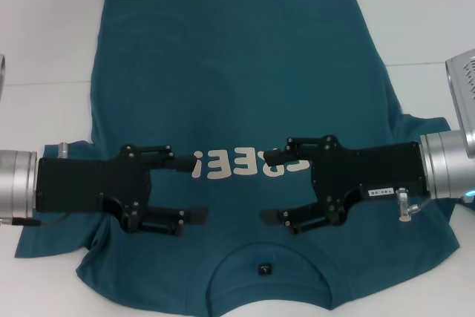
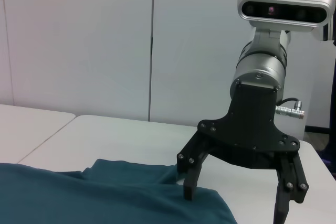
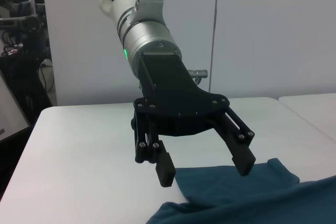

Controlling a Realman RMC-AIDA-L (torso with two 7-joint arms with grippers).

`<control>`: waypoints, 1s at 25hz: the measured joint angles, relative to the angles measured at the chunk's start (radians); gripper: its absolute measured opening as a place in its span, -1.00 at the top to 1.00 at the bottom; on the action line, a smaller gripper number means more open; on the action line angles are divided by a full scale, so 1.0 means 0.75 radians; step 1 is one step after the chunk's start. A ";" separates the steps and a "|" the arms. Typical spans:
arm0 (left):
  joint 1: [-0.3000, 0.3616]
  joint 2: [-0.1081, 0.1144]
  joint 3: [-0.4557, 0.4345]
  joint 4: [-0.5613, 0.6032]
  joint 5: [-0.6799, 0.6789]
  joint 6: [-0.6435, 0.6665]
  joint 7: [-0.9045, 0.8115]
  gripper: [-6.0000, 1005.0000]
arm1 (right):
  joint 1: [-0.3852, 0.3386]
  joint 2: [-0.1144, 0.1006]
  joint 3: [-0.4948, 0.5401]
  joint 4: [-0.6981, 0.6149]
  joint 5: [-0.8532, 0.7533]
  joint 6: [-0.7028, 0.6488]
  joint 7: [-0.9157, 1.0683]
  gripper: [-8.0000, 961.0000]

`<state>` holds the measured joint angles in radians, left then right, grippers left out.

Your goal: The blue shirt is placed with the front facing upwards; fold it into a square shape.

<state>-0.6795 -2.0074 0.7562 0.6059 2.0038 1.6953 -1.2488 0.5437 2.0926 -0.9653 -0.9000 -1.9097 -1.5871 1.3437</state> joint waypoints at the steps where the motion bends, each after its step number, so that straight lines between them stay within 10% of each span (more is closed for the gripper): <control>1: 0.000 0.000 0.000 0.000 0.000 0.000 0.000 -0.68 | -0.001 0.000 -0.001 0.000 0.000 -0.001 0.000 -0.93; 25: -0.004 -0.025 0.005 -0.001 -0.001 -0.003 -0.008 -0.68 | -0.006 -0.009 0.065 -0.052 -0.028 0.234 0.229 -0.90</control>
<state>-0.6827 -2.0259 0.7601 0.6054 2.0028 1.6927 -1.2548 0.5390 2.0861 -0.9166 -0.9390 -1.9309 -1.4114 1.5157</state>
